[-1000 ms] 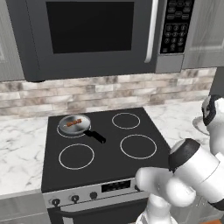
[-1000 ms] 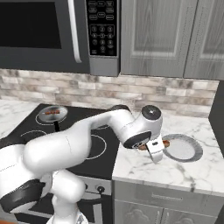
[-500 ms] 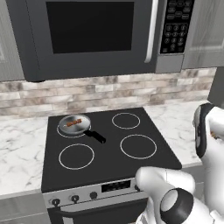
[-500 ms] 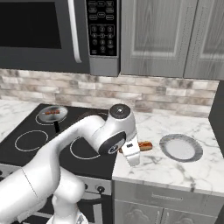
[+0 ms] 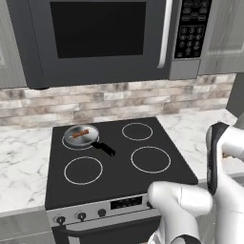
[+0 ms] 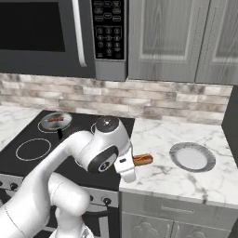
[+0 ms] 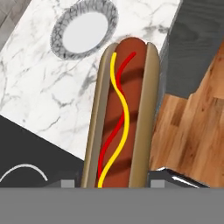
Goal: Place the cold items (orange and lemon wedge) from the fridge in one tupperware on the dining counter. Place the warm items (kebab skewer and hot dog) in the stove area in another tupperware.
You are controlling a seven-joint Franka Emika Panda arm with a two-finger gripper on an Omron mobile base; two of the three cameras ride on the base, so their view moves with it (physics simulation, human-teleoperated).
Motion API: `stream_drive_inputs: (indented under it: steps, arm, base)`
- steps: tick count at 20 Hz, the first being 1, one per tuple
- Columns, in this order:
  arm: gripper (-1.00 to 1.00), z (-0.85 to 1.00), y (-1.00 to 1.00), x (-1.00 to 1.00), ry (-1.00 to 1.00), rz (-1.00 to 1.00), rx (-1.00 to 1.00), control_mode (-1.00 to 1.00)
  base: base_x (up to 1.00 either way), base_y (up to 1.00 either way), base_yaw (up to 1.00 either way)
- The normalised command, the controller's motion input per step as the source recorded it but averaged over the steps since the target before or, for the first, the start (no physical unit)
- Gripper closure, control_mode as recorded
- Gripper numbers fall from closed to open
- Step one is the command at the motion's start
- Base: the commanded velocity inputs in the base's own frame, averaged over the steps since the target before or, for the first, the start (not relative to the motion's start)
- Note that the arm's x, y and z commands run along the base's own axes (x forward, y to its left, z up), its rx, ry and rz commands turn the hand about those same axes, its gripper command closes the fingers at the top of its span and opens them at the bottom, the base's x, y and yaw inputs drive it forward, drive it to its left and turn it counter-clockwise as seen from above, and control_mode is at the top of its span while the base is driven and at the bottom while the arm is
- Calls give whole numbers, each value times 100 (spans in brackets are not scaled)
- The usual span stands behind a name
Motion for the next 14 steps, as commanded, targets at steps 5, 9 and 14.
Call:
stream_drive_inputs:
  steps: [5,9,14]
  arm:
    - [100,0,23,-21,-7,-4,0,100]
    - [100,0,0,0,0,0,0,100]
    - [100,0,0,0,0,0,0,100]
  base:
    - [-35,38,-8]
    - [-42,69,-17]
    - [-49,29,-29]
